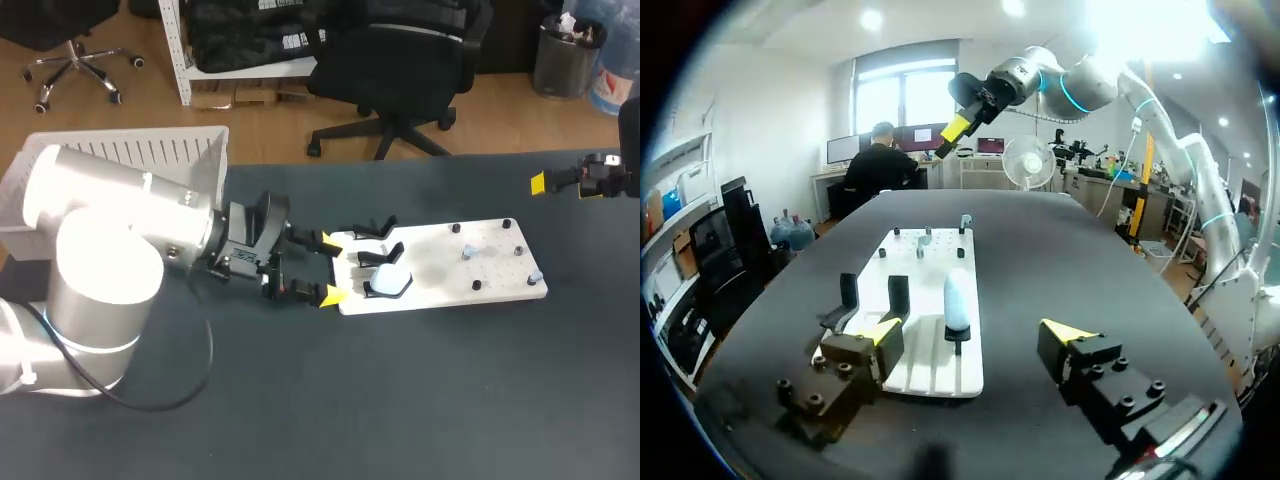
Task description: Pick up each earbud case from the left stands, insert the matching earbuds, close the lid, and place the case in the box.
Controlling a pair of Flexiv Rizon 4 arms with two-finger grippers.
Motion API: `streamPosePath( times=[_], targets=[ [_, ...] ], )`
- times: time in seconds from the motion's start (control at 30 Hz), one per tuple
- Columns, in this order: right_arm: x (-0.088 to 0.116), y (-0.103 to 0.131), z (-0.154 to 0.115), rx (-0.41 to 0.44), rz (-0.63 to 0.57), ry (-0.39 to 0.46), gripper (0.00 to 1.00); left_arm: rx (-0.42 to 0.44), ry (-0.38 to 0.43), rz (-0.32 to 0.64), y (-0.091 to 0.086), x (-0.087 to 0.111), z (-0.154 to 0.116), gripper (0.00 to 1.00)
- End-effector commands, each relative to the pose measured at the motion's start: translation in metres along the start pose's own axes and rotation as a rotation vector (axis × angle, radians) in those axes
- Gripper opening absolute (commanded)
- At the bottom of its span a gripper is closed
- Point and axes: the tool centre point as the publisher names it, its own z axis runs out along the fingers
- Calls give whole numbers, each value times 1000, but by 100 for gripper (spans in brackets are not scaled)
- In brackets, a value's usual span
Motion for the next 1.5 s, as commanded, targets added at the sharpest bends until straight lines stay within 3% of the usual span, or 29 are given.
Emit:
streamPosePath(
  times=[0.03, 0.13, 0.27, 0.4, 1.07, 1.13, 1.5],
  targets=[
    [0, 0, 0, 1, 0, 2, 100, 14, -5, -2, 9, 2, 15, 79],
    [0, 0, 0, 1, 0, 2, 100, 25, -9, -3, 11, 2, 22, 75],
    [0, 0, 0, 1, 0, 2, 100, 32, -14, -4, 11, 3, 28, 58],
    [0, 0, 0, 1, 0, 2, 100, 43, -15, -5, 10, 5, 31, 50],
    [0, 0, 0, 1, 0, 2, 100, 55, -21, -18, 5, 8, 46, 44],
    [0, 0, 0, 1, 0, 2, 100, 51, -17, -23, 6, 10, 49, 40],
    [0, 0, 0, 1, 0, 2, 100, 45, -27, -29, 9, 7, 55, 47]
  ],
)
